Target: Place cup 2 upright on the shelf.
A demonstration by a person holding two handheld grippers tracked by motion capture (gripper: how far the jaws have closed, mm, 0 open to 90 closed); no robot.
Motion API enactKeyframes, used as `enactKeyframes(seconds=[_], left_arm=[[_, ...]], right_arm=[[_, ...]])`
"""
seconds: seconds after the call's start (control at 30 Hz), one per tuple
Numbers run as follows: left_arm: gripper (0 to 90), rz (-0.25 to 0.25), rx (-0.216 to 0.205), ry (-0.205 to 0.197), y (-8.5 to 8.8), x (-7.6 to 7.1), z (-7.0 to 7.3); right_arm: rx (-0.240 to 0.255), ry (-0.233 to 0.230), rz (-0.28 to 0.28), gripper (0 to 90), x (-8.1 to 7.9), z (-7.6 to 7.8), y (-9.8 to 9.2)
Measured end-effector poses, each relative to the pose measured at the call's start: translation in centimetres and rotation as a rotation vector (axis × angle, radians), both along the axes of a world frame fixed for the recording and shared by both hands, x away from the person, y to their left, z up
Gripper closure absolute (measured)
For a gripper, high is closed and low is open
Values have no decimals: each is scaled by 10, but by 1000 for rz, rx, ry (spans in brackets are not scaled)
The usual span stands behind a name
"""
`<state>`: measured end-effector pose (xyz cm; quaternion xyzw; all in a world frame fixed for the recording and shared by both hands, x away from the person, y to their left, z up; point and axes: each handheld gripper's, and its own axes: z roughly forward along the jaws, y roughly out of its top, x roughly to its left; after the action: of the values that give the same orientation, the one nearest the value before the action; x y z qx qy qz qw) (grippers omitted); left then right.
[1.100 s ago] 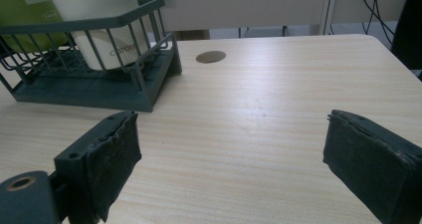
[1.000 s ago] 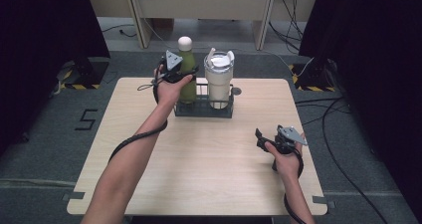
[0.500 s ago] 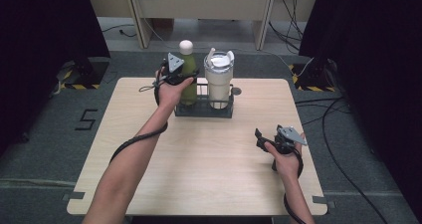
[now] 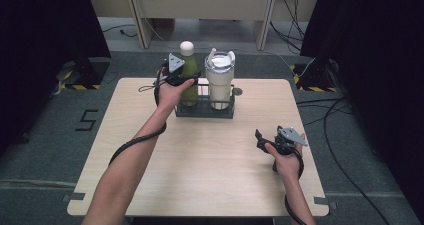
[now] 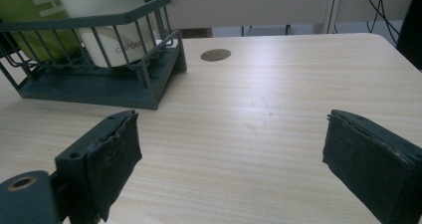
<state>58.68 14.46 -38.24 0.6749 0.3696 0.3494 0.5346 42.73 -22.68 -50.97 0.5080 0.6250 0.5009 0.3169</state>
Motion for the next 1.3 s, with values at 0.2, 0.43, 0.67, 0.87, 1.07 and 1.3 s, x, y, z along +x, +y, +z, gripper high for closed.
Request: enactKeyframes(seconds=[0.2, 0.43, 0.67, 0.87, 1.07, 1.3], left_arm=[[143, 6, 7, 0, 1, -2, -1], [144, 1, 10, -12, 4, -9, 0], [142, -1, 11, -17, 5, -18, 5], [137, -2, 19, -15, 8, -23, 8], [142, -9, 18, -13, 13, -28, 6], [143, -17, 11, -11, 15, -36, 5]], right_arm=[[-1, 0, 1, 81, 0, 0, 0], [-5, 3, 3, 81, 0, 0, 1], [-7, 5, 4, 81, 0, -1, 2], [-8, 4, 5, 80, -1, 0, 3], [-11, 6, 4, 81, -1, 0, 3], [-11, 4, 3, 80, -1, 0, 2]])
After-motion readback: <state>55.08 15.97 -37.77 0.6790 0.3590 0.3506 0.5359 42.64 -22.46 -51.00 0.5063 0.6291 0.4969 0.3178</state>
